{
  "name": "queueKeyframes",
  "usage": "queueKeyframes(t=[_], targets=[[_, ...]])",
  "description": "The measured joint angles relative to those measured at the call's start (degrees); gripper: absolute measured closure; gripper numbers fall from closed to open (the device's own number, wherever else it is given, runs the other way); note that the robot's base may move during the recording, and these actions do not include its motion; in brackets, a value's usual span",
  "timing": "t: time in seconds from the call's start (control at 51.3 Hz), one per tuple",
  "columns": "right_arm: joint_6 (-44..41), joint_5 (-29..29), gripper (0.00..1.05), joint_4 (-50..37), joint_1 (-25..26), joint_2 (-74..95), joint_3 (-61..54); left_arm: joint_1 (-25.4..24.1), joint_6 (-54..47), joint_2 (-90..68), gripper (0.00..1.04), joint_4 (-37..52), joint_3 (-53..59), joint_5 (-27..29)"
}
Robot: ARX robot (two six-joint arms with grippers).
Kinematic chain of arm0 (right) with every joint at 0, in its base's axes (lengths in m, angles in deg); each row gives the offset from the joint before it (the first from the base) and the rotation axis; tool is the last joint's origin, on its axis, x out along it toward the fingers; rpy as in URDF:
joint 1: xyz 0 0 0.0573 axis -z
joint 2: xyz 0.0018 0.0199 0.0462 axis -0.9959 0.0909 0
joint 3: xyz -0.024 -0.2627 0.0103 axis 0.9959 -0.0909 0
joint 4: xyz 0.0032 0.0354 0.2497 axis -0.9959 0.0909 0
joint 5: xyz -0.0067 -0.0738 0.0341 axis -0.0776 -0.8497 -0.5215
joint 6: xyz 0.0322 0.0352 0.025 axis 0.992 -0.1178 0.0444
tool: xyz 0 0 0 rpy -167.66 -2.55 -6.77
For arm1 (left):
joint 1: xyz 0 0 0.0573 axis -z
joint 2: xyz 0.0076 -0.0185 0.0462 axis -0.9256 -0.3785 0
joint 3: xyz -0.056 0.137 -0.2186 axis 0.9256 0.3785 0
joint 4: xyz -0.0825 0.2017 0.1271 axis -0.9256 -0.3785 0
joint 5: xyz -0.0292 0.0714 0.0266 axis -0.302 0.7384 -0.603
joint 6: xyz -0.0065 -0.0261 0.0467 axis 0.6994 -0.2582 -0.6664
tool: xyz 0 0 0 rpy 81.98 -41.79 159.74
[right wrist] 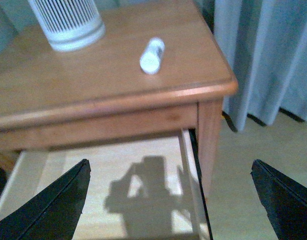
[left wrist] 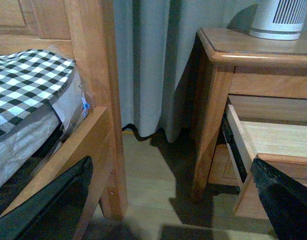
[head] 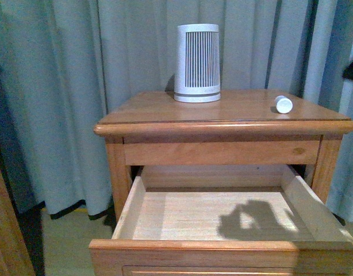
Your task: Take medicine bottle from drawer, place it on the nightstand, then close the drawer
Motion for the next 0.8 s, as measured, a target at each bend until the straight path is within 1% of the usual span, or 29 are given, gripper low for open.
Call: queueKeyframes(t=[0.097, 0.195, 0.253, 0.331, 0.429, 0.565, 0.682, 0.799], targets=[[2.21, -1.09, 0.07, -0.72, -2.62, -5.2, -10.08, 0.0, 0.0, 0.0, 0.07, 0.0, 0.0, 0.0], [4.46, -3.15, 0.07, -2.03, -5.2, -5.6, -16.79, 0.0, 0.0, 0.0, 0.07, 0.0, 0.0, 0.0], [5.44, -6.03, 0.07, -6.1, -7.67, -3.45, -21.29, 0.0, 0.0, 0.0, 0.07, -0.02, 0.0, 0.0], [5.75, -8.24, 0.07, -11.58, -10.14, 0.79, -24.57, 0.0, 0.0, 0.0, 0.07, 0.0, 0.0, 0.02], [5.95, -10.08, 0.07, -19.5, -11.43, 8.24, -25.7, 0.0, 0.0, 0.0, 0.07, -0.02, 0.0, 0.0], [5.2, -11.08, 0.07, -30.05, -11.67, 19.04, -25.03, 0.0, 0.0, 0.0, 0.07, 0.0, 0.0, 0.0], [3.48, -11.26, 0.07, -37.97, -11.34, 28.33, -22.08, 0.0, 0.0, 0.0, 0.07, 0.0, 0.0, 0.0], [0.63, -10.38, 0.07, -43.89, -10.29, 35.6, -17.75, 0.0, 0.0, 0.0, 0.07, -0.02, 0.0, 0.02]])
